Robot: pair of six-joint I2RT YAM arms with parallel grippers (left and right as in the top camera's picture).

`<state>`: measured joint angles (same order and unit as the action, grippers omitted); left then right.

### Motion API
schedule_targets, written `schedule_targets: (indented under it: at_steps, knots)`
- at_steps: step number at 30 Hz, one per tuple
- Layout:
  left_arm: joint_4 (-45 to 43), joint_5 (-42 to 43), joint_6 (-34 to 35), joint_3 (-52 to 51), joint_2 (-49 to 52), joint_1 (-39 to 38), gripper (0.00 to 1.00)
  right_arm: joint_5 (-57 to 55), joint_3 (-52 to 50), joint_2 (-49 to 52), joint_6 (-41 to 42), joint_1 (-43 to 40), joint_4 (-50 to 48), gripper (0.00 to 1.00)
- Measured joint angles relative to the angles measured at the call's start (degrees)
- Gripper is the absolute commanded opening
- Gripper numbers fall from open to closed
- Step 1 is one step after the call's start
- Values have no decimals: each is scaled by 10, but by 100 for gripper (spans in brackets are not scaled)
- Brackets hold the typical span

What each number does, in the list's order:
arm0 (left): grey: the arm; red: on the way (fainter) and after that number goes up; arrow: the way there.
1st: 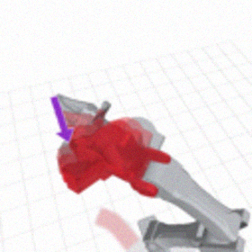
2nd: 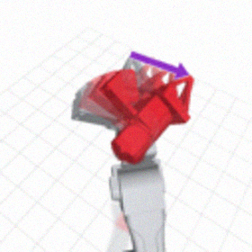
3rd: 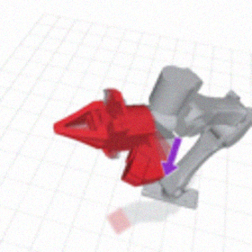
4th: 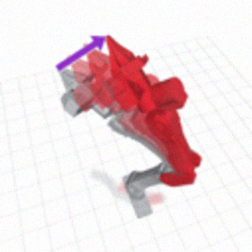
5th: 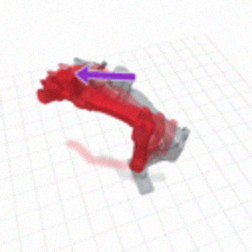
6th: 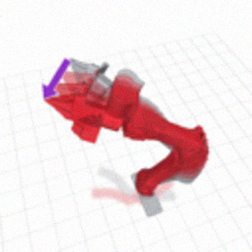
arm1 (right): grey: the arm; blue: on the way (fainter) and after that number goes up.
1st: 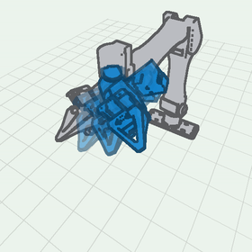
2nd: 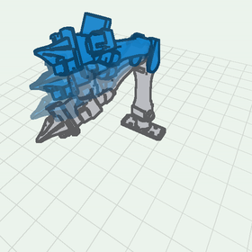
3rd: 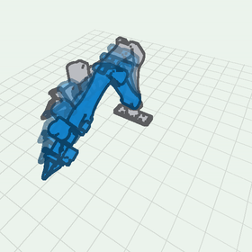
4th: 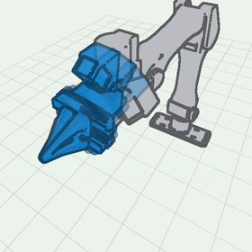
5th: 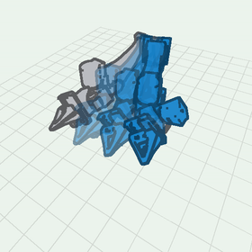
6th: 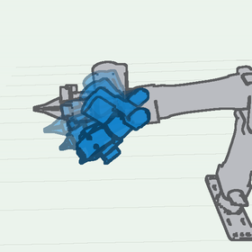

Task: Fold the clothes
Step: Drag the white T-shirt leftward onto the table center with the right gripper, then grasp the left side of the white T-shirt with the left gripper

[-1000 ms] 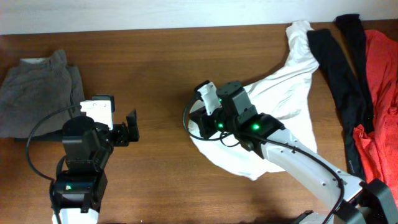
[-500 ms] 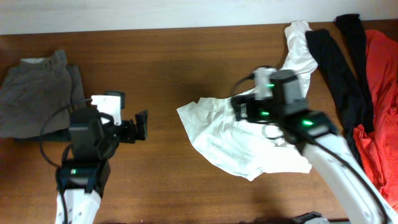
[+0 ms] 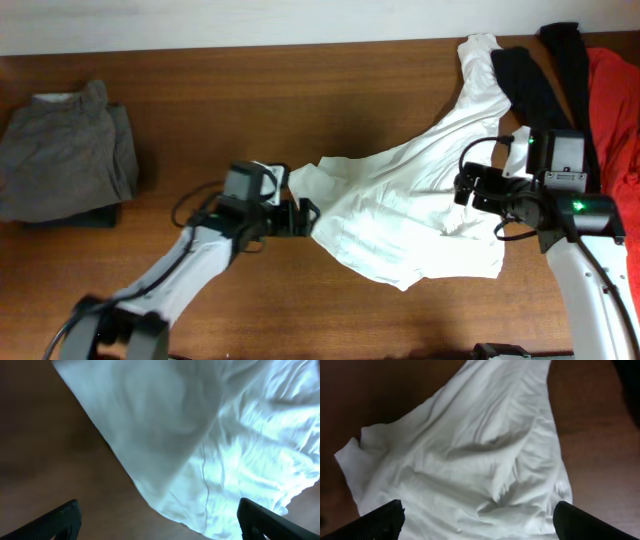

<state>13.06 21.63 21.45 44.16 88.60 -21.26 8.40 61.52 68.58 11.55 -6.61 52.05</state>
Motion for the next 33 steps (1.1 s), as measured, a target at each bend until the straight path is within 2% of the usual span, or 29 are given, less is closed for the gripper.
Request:
schedule_targets:
  at_steps: [2, 4, 5, 6, 7, 8, 9, 11, 12, 13, 20, 21, 22, 23, 24, 27, 33]
  knots:
    - [-5, 1, 40, 0, 27, -22, 98, 0, 0, 0, 0, -2, 3, 99]
    - [-5, 3, 70, 0, 49, -42, 90, 0, 0, 0, 0, -2, 3, 99]
    - [-8, 5, 78, 0, 55, -50, 89, 0, 0, 0, 0, -2, 3, 99]
    - [-16, 5, 86, 0, 57, -57, 82, 0, 0, 0, 0, -2, 3, 99]
    - [-24, 5, 96, 1, 61, -64, 72, 0, 0, 0, 0, -2, 3, 99]
    - [-31, 5, 101, 2, 66, -70, 52, 0, 0, 0, 0, -2, 3, 99]
    - [-48, 5, 106, 3, 74, -81, 40, 0, 0, 0, 0, -2, 5, 99]
    - [-65, -3, 111, 3, 84, -91, 24, 0, 0, 0, 0, -2, 8, 99]
    - [-76, -10, 114, 3, 86, -95, 8, 0, 0, 0, 0, -2, 10, 99]
    - [-94, -20, 115, 3, 86, -95, 0, 0, 0, 0, 0, -2, 12, 99]
    - [-106, -46, 106, 6, 85, -92, 0, 0, 0, 0, 0, -2, 16, 99]
    - [-102, -52, 99, 8, 81, -88, 3, 0, 0, 0, 0, -2, 16, 99]
    - [-87, -57, 92, 12, 71, -82, 29, 0, 0, 0, 0, -2, 16, 99]
    - [-76, -59, 90, 14, 61, -78, 45, 0, 0, 0, 0, -2, 17, 99]
    - [-61, -60, 85, 17, 45, -73, 53, 0, 0, 0, 0, -2, 17, 99]
    - [-19, -60, 90, 23, 23, -77, 61, 0, 0, 0, 0, -2, 17, 99]
    - [-5, -63, 114, 23, 40, -102, 62, 0, 0, 0, 0, -2, 17, 99]
